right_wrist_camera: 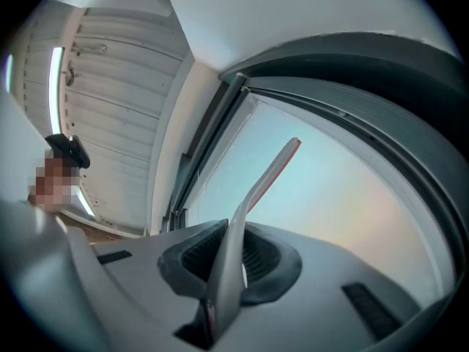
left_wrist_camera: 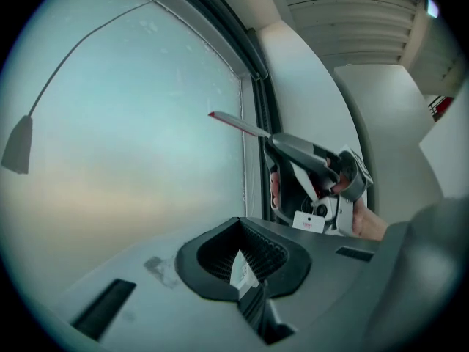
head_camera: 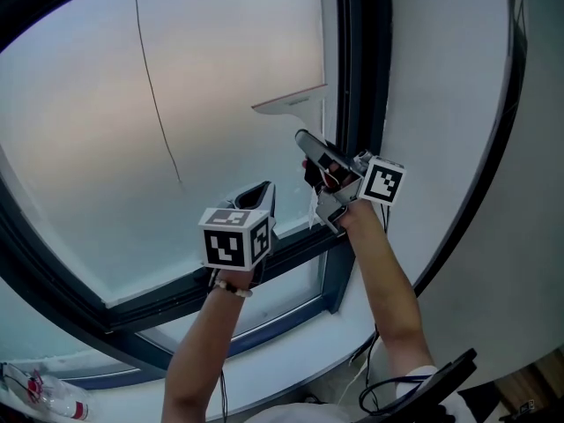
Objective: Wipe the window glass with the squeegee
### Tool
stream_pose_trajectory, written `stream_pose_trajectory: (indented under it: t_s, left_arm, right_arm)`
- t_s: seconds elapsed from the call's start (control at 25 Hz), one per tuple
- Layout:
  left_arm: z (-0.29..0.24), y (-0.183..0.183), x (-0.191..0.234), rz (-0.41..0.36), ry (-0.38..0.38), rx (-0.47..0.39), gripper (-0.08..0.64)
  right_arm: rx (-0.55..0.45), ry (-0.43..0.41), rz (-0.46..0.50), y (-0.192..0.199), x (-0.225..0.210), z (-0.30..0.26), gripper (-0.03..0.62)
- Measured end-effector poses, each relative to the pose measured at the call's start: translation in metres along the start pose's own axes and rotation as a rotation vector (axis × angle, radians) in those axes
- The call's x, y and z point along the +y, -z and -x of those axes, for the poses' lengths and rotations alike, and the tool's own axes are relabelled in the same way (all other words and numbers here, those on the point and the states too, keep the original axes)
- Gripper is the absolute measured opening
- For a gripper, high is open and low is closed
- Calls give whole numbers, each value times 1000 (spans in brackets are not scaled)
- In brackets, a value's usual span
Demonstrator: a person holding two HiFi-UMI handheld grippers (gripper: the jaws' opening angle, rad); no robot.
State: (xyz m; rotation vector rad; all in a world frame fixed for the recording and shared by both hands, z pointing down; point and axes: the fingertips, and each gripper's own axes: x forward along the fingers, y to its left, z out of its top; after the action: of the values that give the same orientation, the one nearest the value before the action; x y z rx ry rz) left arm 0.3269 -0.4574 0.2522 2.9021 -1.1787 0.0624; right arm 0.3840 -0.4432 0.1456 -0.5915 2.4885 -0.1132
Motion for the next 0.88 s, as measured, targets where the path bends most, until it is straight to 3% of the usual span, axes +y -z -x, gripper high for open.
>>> stream_pose_trajectory:
  t_s: [0.12,0.28,0.44,0.72,0.88]
  left_arm:
    - [-3,-14,-1,-14,-1,-9,0]
    - [-6,-68,-2,-69,-3,-69,0]
    - [3,-103,-2,-94,-4,-124,0]
    - [2,-104,9,-86,-26,-114,0]
    - [1,-98,17,-83,-33,-116,0]
  right_arm:
    - [-16,-42,27,-35,19,-26,31]
    - [-16,-46,83,-84,26,-61,31]
    - [-4,-116,-11,-114,27,-93,31]
    - [-60,-113,-32,-194,15,-130,31]
    - [-109,-85,-54,-218,5,-135,31]
